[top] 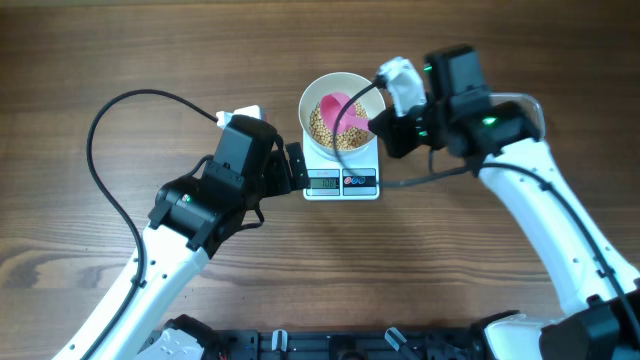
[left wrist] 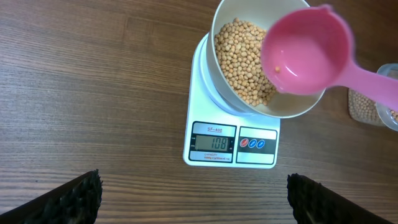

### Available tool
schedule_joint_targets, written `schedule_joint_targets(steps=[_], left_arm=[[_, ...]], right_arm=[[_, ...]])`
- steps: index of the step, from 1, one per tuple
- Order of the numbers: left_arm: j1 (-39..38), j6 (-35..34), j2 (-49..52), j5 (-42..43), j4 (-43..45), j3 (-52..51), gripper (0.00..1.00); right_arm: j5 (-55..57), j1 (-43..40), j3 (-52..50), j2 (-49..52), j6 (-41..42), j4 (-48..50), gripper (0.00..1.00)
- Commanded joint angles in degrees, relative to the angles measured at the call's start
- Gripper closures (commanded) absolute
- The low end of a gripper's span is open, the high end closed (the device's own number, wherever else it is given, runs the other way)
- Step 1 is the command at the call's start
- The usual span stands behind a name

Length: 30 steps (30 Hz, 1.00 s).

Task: Scoop item into bowl and weigh 150g on scale
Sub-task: 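Move the empty scoop back to the bean tub with the right gripper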

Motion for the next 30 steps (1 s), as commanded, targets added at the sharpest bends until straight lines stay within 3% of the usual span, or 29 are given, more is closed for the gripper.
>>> schedule_joint_targets(steps=[1,4,10,21,26,30], left_arm=[[0.26,0.48,-0.42,-0.57,0.11,0.02,0.00],[0.26,0.48,-0.42,-0.57,0.11,0.02,0.00],[0.26,0.48,-0.42,-0.57,0.11,0.02,0.00],[0.26,0.48,-0.42,-0.57,0.11,0.02,0.00],[0.26,0.48,-0.42,-0.57,0.11,0.02,0.00],[0.26,0.48,-0.42,-0.57,0.11,0.02,0.00]], right_arm=[[-23.69,-9.42,0.22,-0.44,5.70,-1.60,0.96],[-32.79,-16.63,0.22,-0.44,6.71,-2.49,0.96],[-33.46,-27.76,0.22,-0.44,5.86,-5.44,0.96],[-33.09,-36.24,0.22,-0.44,7.89,-5.51,0.96],[-33.11,-42.73,0.22,-0.44,24.22,1.33,0.96],[-30.56,-46.84,0.22,-0.44,25.38,3.13,0.96]])
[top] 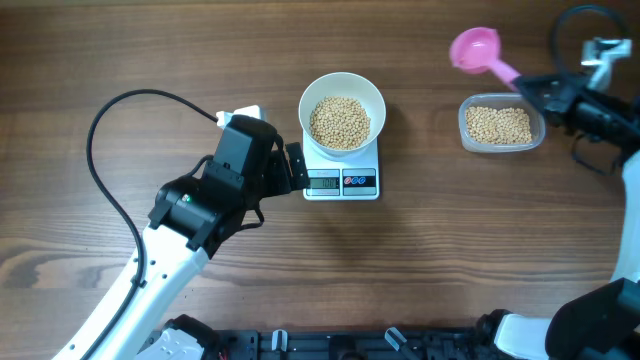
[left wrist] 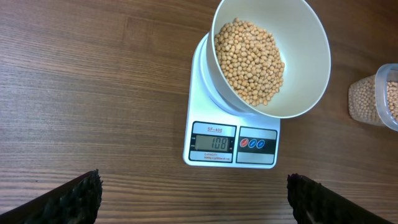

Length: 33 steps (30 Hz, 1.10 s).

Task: Scoop item into bowl and weigh 150g on scale
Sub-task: 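Move the empty scoop back to the bean tub with the right gripper, then dip the pink scoop into the soybeans and scoop them up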

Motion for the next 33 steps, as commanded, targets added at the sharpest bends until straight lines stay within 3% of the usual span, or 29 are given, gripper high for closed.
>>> schedule_joint_targets(steps=[1,6,10,18,27,33], left_arm=[[0.26,0.48,-0.42,-0.57,0.11,0.04,0.00],[0.26,0.48,-0.42,-0.57,0.11,0.04,0.00],[0.26,0.48,-0.42,-0.57,0.11,0.04,0.00],[0.26,0.48,-0.42,-0.57,0.11,0.04,0.00],[0.26,0.48,-0.42,-0.57,0.11,0.04,0.00],[0.26,0.48,-0.42,-0.57,0.11,0.04,0.00]], right_arm=[[2.29,-2.80,0.22,-0.44,4.61,-0.09,0.96],[12.20,-3.21,0.22,-0.44,3.78,-0.98,0.96],[14.75,-3.15,0.22,-0.44,-4.85,-2.19,0.95],[30.34,0.68,0.22,-0.50,-22.93,-6.99,0.96],[58.47,10.10,0.26,-0.46,-35.91,-4.02,0.96],[61.66,12.07,0.26,0.09,-38.77,-2.69,0.96]])
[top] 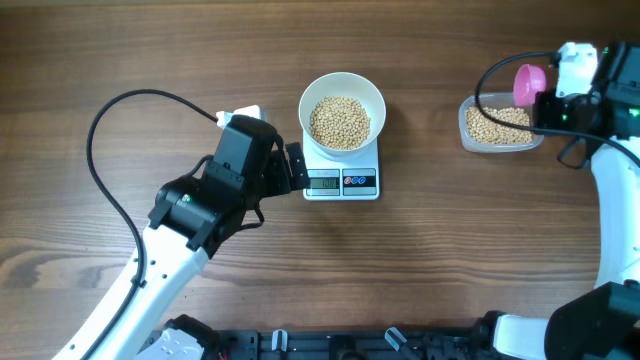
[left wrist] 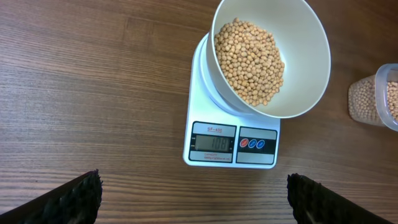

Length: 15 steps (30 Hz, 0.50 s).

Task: Scoop item into bowl and weigh 150g on scale
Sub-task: 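Dip the pink scoop into the soybeans and scoop them up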

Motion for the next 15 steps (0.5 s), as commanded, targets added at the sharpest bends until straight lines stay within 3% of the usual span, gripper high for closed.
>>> schedule_joint_targets(steps=[1,15], left_arm=[[0.26,0.46,-0.42,-0.57,0.11,0.04,0.00],[0.26,0.48,-0.42,-0.57,0.11,0.04,0.00]], right_arm=[[5.33,0.37,0.26,0.20,-3.58,-1.11,0.96],[-0.20,0.55,0.15,3.63,-0.59,-5.29,0.96]])
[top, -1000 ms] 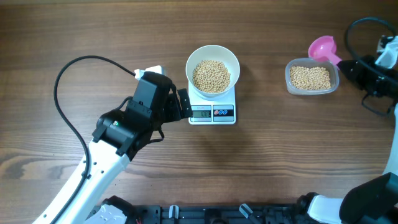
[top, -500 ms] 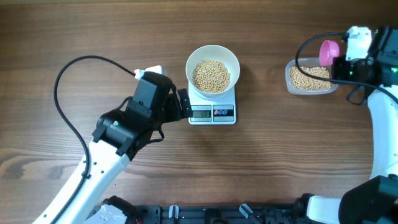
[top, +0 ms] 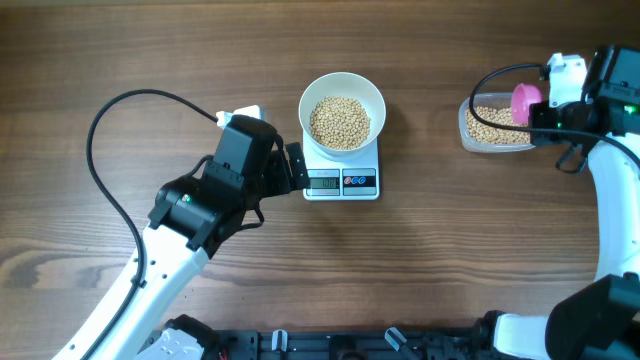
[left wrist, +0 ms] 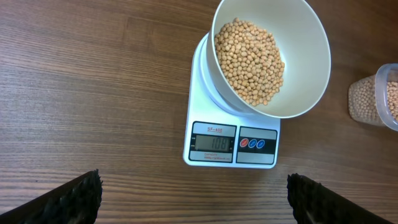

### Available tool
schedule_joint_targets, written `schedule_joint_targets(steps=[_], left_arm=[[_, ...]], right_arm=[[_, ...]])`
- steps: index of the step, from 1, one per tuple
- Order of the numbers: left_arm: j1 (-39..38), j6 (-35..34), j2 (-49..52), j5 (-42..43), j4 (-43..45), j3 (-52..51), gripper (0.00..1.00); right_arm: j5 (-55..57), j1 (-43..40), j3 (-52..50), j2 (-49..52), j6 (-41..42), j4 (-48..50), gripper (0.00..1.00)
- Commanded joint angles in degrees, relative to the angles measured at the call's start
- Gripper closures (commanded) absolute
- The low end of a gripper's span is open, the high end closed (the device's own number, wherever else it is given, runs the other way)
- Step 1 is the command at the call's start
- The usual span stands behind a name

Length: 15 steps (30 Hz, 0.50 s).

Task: Scoop item into bowl and weigh 150g on scale
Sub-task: 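Dip the pink scoop into the soybeans and scoop them up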

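A white bowl (top: 342, 112) of tan beans (left wrist: 249, 59) stands on the white scale (left wrist: 231, 144), whose display (left wrist: 213, 143) reads 108. At the right, a clear container (top: 498, 126) holds more beans. The pink scoop (top: 525, 103) has its cup tipped into that container's right end, and my right gripper (top: 550, 112) is shut on its handle. My left gripper (left wrist: 194, 199) is open just left of the scale with nothing between its fingers (left wrist: 74, 199).
A black cable (top: 120, 120) loops over the table behind the left arm. Another cable (top: 500, 75) arcs over the container from the right wrist. Bare wood lies between scale and container.
The pink scoop has moved from over the container's far right rim down into the beans at its right end. The left arm, bowl and scale reading are unchanged.
The scoop was first over the bowl, nearly empty, with the scale at 108. Then it was far to the right, beyond the container. Then it was at the container's rim, and now its cup sits in the beans there.
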Motion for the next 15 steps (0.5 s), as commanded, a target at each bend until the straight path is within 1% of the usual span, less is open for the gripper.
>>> schedule_joint_targets(steps=[1,8,15], left_arm=[[0.26,0.48,-0.42,-0.57,0.11,0.04,0.00],[0.26,0.48,-0.42,-0.57,0.11,0.04,0.00],[0.26,0.48,-0.42,-0.57,0.11,0.04,0.00]], right_arm=[[-1.36,0.46,0.15,2.34,1.22,-0.11,0.96],[-3.19,1.22,0.15,5.42,1.60,-2.05,0.96],[-6.97,5.20,0.15,6.25,1.57,-3.48,0.96]])
